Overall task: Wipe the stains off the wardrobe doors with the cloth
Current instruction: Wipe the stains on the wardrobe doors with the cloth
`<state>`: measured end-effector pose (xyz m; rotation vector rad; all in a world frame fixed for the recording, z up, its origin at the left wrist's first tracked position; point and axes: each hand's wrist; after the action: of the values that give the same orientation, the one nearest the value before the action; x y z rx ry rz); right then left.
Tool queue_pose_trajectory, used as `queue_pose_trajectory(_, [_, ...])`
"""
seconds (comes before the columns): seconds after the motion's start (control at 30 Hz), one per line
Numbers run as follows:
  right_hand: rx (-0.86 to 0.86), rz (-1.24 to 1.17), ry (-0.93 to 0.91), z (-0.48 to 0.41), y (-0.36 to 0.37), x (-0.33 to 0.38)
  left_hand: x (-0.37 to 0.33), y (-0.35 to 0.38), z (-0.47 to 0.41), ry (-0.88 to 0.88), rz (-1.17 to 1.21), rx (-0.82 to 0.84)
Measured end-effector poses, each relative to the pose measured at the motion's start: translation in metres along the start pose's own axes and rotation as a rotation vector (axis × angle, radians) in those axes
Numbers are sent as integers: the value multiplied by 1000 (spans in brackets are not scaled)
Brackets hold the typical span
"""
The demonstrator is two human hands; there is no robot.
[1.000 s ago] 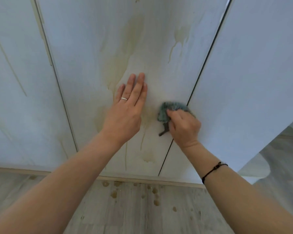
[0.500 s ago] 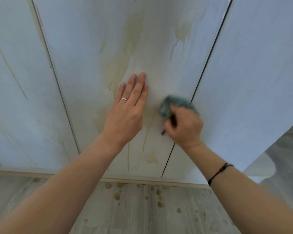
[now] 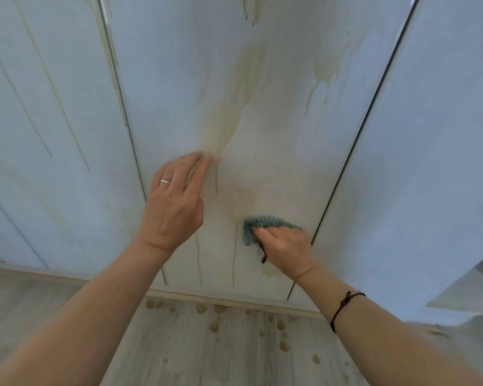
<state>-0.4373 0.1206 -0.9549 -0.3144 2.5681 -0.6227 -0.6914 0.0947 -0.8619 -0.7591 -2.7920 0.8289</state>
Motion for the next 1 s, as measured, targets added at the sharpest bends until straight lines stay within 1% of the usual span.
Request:
queue_pose_trajectory(0.03, [69,-12,-42,8,3,0,7,-5,1,-70,-32,11])
queue_pose_trajectory(0.07, [64,-16,-48,3,1,-4,13,-8,3,-149,-63,24])
queue_pose_trajectory(0.1, [-8,-13,-15,-13,-3,-9,19,-11,3,-217,-89,33])
queue_pose_trajectory(0.13, [-99,-23,60,-37,-11,-13,26,-11,6,-269,-111,48])
queue_pose_trajectory(0.2, [-277,-59,287,-90,-32,-27,34,-9,10,-302,-128,93])
queue_pose_trajectory(0.23, [-342,-86,387,-108,-38,-33,35,-6,10,-302,-126,112])
queue_pose_trajectory(0.27, [-386,-94,448,-115,-37,-32,36,-3,12,-305,-122,119])
queue_pose_trajectory(0.3, [-423,-89,446,-113,-33,-26,35,0,11,-313,-115,116])
queue_pose_trajectory(0.33, [-422,-74,371,-100,-24,-16,34,2,12,-324,-108,113])
queue_pose_trajectory(0.37, [-374,-61,234,-76,-10,-5,34,3,12,-331,-101,109])
queue_pose_trajectory(0.43, [-109,-66,-20,-19,16,19,36,2,14,-322,-104,114])
queue_pose_trajectory(0.47, [39,-78,-91,4,21,28,38,1,15,-313,-102,125])
queue_pose_trajectory(0.5, [139,-93,-119,15,24,31,41,1,17,-308,-95,132])
queue_pose_trajectory(0.53, [159,-90,-129,10,22,28,41,1,17,-309,-88,129])
queue_pose_trajectory(0.57, [104,-90,-110,-6,17,23,41,1,16,-311,-85,121])
queue_pose_trajectory(0.6, [-2,-94,-39,-30,7,18,40,2,14,-318,-84,111])
queue_pose_trajectory(0.63, [-137,-89,62,-60,-6,11,38,4,11,-326,-80,98])
queue_pose_trajectory(0.7, [-354,-124,327,-115,-31,-9,34,8,8,-354,-65,75])
queue_pose_trajectory(0.73, [-412,-140,444,-128,-35,-17,33,10,8,-360,-55,70])
queue_pose_trajectory(0.77, [-449,-147,512,-132,-35,-19,33,11,9,-364,-50,67])
queue_pose_trajectory(0.8, [-464,-139,495,-125,-30,-15,34,12,10,-365,-47,67])
queue_pose_trajectory(0.87, [-401,-116,294,-89,-10,4,35,10,11,-365,-46,76])
queue_pose_trajectory(0.93, [-195,-116,105,-45,8,27,36,9,11,-361,-48,83])
queue_pose_trajectory(1.0, [-15,-133,58,-24,13,39,36,7,11,-357,-54,91])
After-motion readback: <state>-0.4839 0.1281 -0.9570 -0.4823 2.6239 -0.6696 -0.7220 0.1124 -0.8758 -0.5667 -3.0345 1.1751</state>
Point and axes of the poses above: each hand's wrist, its own z-axis away from the middle knuckle, its own y-axis out of the palm, x = y × z, and after that the axes turned 11 degrees about z, right-handed
